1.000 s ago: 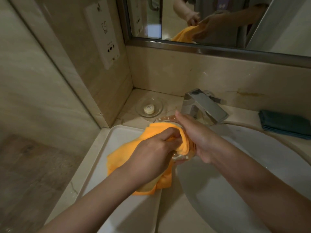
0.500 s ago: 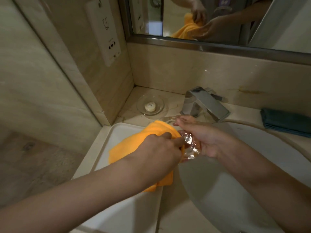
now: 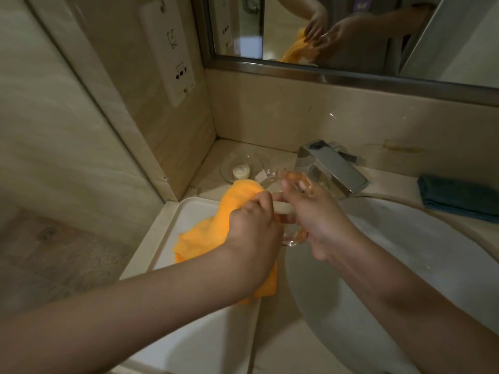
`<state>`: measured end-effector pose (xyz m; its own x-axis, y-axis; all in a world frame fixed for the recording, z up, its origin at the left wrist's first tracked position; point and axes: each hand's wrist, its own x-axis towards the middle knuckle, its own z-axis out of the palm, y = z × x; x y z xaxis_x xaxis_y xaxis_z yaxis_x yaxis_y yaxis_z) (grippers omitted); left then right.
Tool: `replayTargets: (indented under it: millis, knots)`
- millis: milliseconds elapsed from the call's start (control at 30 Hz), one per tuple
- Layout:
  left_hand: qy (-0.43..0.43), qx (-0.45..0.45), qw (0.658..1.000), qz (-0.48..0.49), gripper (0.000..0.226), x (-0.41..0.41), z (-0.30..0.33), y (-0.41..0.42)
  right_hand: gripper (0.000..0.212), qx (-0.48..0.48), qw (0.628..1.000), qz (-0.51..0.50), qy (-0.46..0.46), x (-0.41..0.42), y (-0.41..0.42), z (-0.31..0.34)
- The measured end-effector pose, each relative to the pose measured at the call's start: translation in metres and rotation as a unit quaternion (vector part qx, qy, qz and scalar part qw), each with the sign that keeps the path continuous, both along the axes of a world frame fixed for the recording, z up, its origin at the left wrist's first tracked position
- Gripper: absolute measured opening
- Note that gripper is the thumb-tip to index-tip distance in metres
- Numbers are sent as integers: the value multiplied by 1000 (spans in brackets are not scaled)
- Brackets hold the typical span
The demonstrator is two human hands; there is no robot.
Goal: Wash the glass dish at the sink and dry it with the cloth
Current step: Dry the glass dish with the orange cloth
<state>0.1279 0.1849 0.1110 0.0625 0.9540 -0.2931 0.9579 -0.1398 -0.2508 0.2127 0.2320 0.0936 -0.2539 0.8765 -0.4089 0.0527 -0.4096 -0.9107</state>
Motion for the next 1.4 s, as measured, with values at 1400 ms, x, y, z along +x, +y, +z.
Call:
replayTargets:
  millis: [1400]
  knots:
    - [-313,8,942,-123,49,-54,-5,-17,40,46,997,50,39,9,-14,-12]
